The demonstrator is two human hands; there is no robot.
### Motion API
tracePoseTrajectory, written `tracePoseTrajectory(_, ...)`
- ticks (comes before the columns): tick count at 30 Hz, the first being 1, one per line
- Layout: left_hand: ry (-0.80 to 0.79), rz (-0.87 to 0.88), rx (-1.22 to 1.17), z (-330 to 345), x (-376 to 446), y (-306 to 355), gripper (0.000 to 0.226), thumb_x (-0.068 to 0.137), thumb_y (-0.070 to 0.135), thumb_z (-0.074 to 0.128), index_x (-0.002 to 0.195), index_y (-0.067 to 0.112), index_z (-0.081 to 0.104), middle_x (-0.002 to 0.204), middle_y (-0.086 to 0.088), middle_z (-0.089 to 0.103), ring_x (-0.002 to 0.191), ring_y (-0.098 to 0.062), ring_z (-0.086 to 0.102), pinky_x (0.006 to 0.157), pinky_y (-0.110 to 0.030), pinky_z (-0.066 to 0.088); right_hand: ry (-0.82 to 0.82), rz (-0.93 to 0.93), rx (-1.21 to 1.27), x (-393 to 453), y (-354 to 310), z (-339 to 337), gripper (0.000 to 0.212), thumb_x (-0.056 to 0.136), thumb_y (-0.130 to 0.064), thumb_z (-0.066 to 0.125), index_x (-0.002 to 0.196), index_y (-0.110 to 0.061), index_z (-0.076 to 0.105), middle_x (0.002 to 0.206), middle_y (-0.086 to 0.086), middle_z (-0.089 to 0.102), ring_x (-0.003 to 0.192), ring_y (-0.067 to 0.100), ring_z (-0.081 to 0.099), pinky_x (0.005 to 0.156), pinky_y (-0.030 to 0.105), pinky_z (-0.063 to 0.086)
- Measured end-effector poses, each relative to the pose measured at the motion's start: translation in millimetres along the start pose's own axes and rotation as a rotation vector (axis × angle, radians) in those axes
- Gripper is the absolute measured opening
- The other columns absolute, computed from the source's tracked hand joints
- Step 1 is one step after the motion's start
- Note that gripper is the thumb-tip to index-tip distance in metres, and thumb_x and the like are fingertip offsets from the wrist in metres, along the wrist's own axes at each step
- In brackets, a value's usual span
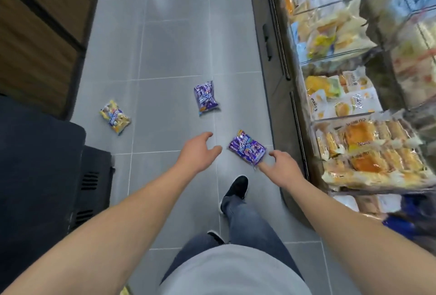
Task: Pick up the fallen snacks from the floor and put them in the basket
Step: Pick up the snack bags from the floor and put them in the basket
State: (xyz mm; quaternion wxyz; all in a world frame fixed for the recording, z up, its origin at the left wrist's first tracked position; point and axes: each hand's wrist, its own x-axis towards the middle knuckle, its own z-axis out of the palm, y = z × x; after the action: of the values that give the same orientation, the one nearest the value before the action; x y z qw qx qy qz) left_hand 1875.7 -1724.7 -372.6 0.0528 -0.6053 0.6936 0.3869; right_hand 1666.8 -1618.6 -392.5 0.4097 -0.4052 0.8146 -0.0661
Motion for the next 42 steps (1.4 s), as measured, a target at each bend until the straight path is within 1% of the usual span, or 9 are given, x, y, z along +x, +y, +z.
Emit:
tracePoseTrajectory(11,-0.193,-0.075,0.074,0.9,139.6,20.8,0.06,0.092,0.037,0.059,0.146,0.019,0.043,0.146,-0.005,0.051,0.13,-0.026,0.051,0.105,-0.032,0.039,-0.056,0.265,0.199,113.1,-12.0,-11.1,0.047,0.088,-0.027,0.066,0.13,-0.007,0.058,0.135,0.017,0.056,0.126,0.032,0.052,0.1,0.033,0.04)
tracePoseTrajectory(16,-0.274,-0.054,0.101,29.7,220.5,19.5,0.059,0.092,0.037,0.06,0.145,0.017,0.044,0.129,-0.013,0.063,0.122,-0.028,0.057,0.098,-0.033,0.043,-0.043,0.41,0.304,170.7,-0.1,5.7,0.052,0.089,-0.031,0.067,0.134,-0.008,0.056,0.138,0.014,0.055,0.129,0.029,0.05,0.104,0.033,0.038)
tracePoseTrajectory(20,-0.367,-0.027,0.108,63.4,280.5,15.8,0.06,0.092,0.036,0.06,0.146,0.016,0.042,0.14,-0.012,0.055,0.123,-0.029,0.056,0.102,-0.035,0.043,-0.016,0.538,0.396,218.3,14.5,29.2,0.056,0.09,-0.036,0.065,0.139,-0.014,0.053,0.144,0.007,0.051,0.132,0.025,0.048,0.107,0.033,0.037)
tracePoseTrajectory(25,-0.489,0.013,0.21,124.2,362.3,-7.3,0.061,0.093,0.038,0.059,0.147,0.018,0.04,0.144,-0.009,0.052,0.126,-0.029,0.054,0.104,-0.036,0.042,0.004,0.736,0.573,291.4,49.0,85.6,0.057,0.09,-0.038,0.063,0.141,-0.015,0.051,0.145,0.004,0.051,0.13,0.023,0.05,0.095,0.028,0.036)
tracePoseTrajectory(28,-0.514,0.035,0.229,165.7,405.6,-25.8,0.061,0.092,0.038,0.061,0.146,0.018,0.042,0.143,-0.009,0.053,0.127,-0.029,0.054,0.104,-0.036,0.043,-0.003,0.798,0.607,338.4,76.2,123.3,0.058,0.09,-0.039,0.063,0.14,-0.013,0.051,0.143,0.005,0.053,0.127,0.024,0.053,0.094,0.028,0.039)
tracePoseTrajectory(31,-0.528,0.039,0.261,215.9,447.8,-49.4,0.062,0.092,0.041,0.06,0.147,0.017,0.041,0.143,-0.008,0.053,0.126,-0.028,0.054,0.104,-0.035,0.042,0.008,0.805,0.619,387.0,110.2,164.5,0.05,0.09,-0.037,0.064,0.133,-0.013,0.055,0.136,0.006,0.057,0.118,0.023,0.056,0.085,0.025,0.038)
tracePoseTrajectory(34,-0.511,0.019,0.265,264.7,483.4,-80.4,0.064,0.091,0.045,0.061,0.146,0.017,0.042,0.141,-0.007,0.055,0.125,-0.028,0.055,0.103,-0.034,0.042,0.019,0.798,0.613,429.6,144.2,208.6,0.048,0.09,-0.036,0.066,0.13,-0.011,0.056,0.132,0.005,0.059,0.107,0.019,0.054,0.083,0.024,0.037)
tracePoseTrajectory(38,-0.5,-0.019,0.215,327.5,522.3,-122.7,0.067,0.09,0.045,0.063,0.146,0.017,0.041,0.141,-0.006,0.055,0.122,-0.025,0.057,0.1,-0.034,0.045,0.066,0.817,0.641,476.1,191.9,270.3,0.058,0.087,-0.039,0.068,0.136,-0.014,0.05,0.139,0.004,0.054,0.119,0.022,0.055,0.086,0.026,0.038)
tracePoseTrajectory(42,-0.458,-0.057,0.185,381.4,556.1,-155.4,0.073,0.089,0.045,0.065,0.149,0.017,0.034,0.145,-0.005,0.05,0.126,-0.025,0.054,0.099,-0.037,0.046,0.155,0.848,0.694,512.1,237.5,322.0,0.06,0.083,-0.039,0.073,0.132,-0.017,0.046,0.132,0.003,0.051,0.105,0.017,0.055,0.08,0.027,0.041)
